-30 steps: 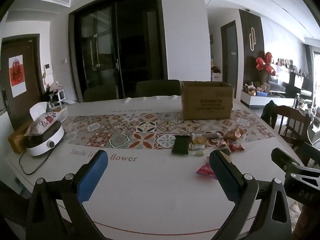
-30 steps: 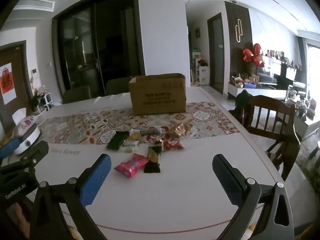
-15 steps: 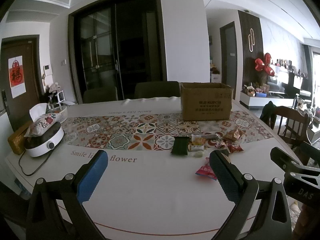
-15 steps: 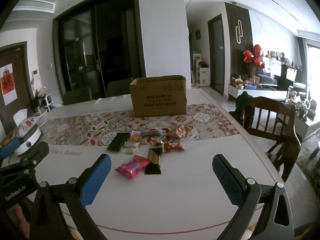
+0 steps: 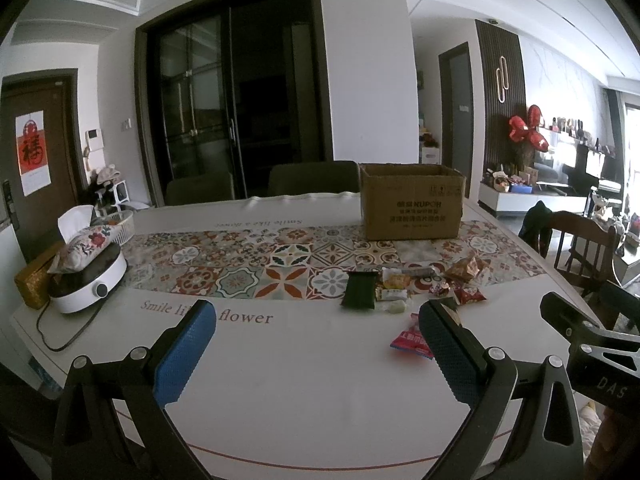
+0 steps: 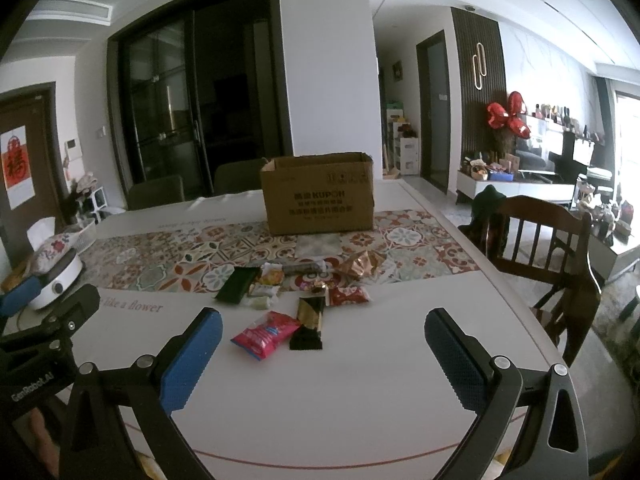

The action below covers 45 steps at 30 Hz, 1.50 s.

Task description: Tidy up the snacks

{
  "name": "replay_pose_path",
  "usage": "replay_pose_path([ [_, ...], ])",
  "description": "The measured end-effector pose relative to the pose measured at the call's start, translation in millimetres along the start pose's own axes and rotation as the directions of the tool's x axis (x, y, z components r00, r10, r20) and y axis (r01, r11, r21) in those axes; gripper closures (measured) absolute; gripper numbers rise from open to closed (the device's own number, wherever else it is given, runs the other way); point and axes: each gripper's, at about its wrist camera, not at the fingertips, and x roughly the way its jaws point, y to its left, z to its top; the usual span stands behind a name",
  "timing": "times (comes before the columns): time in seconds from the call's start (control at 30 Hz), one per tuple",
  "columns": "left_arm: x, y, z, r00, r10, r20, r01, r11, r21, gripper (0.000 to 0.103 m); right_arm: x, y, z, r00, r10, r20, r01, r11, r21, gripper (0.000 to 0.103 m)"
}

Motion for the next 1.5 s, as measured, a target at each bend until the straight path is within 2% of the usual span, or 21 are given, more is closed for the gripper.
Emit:
replay_pose_path([
  [1.13, 0, -1, -4, 1.000, -0.011, -0.009, 0.011, 1.000, 0.007, 0.000, -1, 1, -1, 1.000, -0.001, 0.001, 0.001, 1.000, -0.002, 0.001],
  [1.5, 16, -3, -7, 0.995, -0.080, -0.051, 0.081, 0.996, 0.022, 0.000, 10, 4, -9, 1.000, 0.010, -0.024, -0.010, 1.000, -0.005, 0.001],
])
